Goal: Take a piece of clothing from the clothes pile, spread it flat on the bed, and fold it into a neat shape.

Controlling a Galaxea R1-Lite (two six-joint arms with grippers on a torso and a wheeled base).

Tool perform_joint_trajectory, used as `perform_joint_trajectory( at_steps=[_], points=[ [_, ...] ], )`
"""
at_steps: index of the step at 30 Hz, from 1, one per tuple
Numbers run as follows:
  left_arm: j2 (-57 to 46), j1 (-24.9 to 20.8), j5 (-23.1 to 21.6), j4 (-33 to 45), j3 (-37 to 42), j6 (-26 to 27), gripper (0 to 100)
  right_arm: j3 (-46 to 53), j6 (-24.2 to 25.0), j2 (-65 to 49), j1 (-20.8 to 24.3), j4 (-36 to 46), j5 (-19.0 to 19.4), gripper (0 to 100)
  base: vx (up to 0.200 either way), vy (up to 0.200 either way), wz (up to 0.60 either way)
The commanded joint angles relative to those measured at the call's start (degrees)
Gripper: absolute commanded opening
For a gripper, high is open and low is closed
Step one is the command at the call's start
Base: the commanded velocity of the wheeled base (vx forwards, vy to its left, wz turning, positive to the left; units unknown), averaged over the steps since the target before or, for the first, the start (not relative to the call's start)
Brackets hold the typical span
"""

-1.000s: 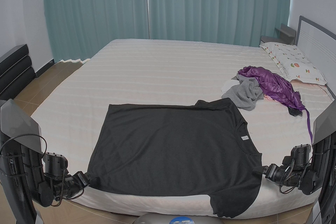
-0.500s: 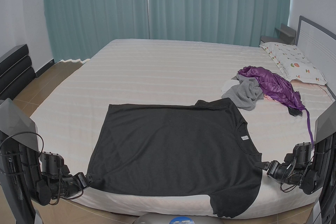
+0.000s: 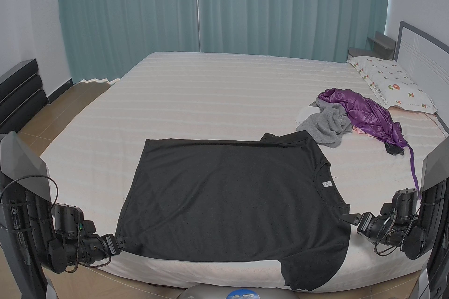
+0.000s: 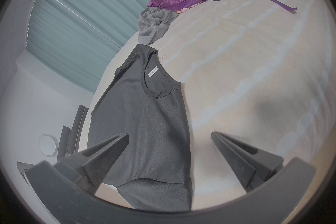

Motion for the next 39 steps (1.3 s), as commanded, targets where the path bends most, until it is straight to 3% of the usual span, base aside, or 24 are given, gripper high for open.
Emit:
perform_joint_trajectory(
  at_steps=[1,8,9,17,35,36,39],
  points=[
    [1.1,0.2,0.1,-0.1,-1.1,0.0,100,1.0,0.0,-0.2,0.1,0.0,0.0,100,0.0,0.0,0.0],
    [1.5,0.1,0.2,0.0,-2.9,-0.1,100,1.0,0.0,-0.6,0.1,0.0,0.0,100,0.0,0.0,0.0],
    [1.5,0.1,0.2,0.0,-2.8,-0.1,0,1.0,0.0,-0.6,0.1,0.0,0.0,100,0.0,0.0,0.0],
    [-0.4,1.0,0.2,-0.1,1.0,-0.4,0,1.0,0.1,-0.3,0.2,0.0,0.0,100,0.0,0.0,0.0],
    [-2.7,1.5,-0.3,-0.8,0.9,-1.8,0,0.5,0.3,2.9,3.4,-0.8,0.1,100,0.0,0.0,0.0],
    [-2.7,1.5,-0.3,-0.8,0.9,-1.8,0,0.5,0.3,3.0,3.3,-0.9,0.1,0,0.0,0.0,0.0],
    [-2.7,1.5,-0.4,-0.7,1.1,-2.7,0,0.2,0.2,5.1,3.4,-3.1,0.0,0,0.0,0.0,0.0]
  ],
)
